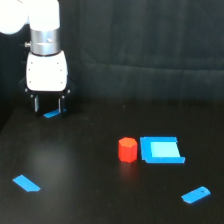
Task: Pick up the red object from the table
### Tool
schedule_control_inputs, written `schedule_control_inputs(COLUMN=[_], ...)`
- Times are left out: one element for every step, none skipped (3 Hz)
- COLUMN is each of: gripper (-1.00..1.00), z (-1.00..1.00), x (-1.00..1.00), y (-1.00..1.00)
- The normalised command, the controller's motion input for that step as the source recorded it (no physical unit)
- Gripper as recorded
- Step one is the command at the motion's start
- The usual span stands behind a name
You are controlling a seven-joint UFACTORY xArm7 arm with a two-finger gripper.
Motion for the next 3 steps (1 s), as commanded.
schedule_control_inputs(gripper=[0.97, 1.00, 0.99], z=[-0.07, 0.18, 0.28], x=[0.17, 0.75, 0.89], y=[-0.02, -0.71, -0.76])
